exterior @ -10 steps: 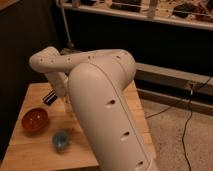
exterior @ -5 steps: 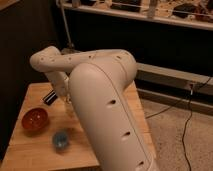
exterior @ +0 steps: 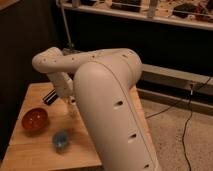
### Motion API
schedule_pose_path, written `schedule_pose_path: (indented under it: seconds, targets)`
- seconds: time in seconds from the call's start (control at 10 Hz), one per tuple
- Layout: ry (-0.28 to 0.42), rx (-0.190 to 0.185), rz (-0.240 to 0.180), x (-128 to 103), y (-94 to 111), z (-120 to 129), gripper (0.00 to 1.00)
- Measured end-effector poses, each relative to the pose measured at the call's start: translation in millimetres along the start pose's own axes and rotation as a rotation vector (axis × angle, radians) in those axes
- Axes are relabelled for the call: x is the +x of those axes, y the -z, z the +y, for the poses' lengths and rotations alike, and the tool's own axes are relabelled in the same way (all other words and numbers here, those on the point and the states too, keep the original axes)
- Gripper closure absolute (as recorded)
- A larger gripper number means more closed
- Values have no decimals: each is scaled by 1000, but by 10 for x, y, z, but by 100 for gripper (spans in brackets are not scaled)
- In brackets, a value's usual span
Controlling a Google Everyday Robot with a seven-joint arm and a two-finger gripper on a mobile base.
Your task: Stand the bottle upright
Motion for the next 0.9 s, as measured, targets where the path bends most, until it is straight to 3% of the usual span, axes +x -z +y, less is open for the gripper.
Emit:
schedule_pose_path:
  seconds: [0.9]
  targets:
    - [25,38,80,241,-82,48,80]
